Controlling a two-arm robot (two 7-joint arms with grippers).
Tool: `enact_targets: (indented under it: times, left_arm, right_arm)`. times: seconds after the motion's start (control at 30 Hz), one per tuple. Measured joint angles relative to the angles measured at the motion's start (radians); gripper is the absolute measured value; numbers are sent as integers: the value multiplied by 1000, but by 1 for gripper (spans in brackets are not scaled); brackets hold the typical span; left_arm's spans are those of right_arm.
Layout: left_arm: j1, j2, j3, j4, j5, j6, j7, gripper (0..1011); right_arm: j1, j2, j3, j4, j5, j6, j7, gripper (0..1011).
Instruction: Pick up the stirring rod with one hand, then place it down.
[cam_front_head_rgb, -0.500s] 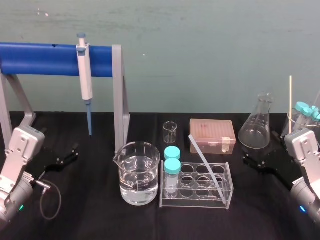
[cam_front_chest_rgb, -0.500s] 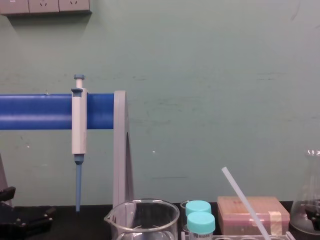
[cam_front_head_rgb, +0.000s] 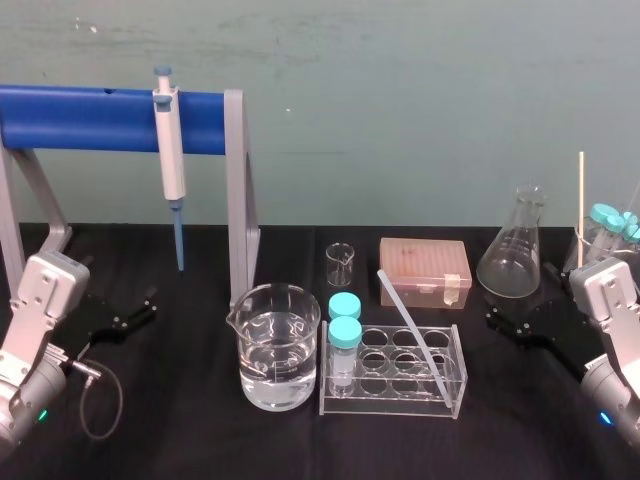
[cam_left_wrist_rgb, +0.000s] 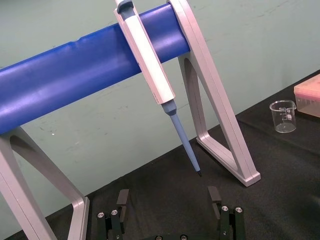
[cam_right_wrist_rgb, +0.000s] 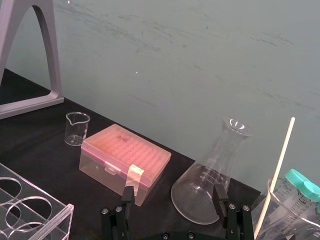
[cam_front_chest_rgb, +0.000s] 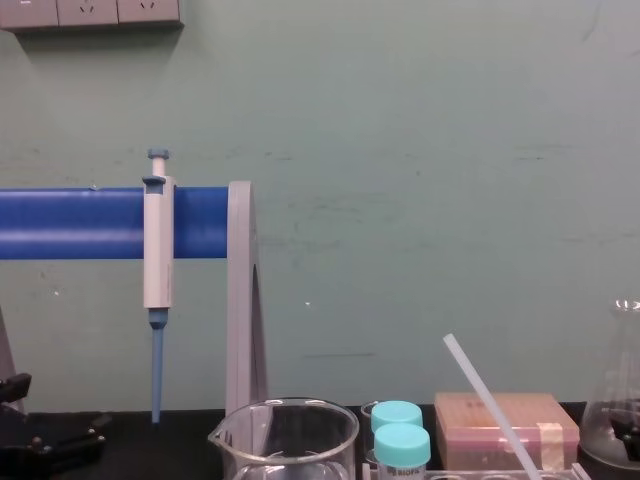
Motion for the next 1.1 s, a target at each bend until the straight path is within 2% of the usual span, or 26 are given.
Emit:
enact_targets:
  times: [1.1]
  left_arm:
    - [0,0,0,0,0,0,0,1000]
  right_arm:
    - [0,0,0,0,0,0,0,1003]
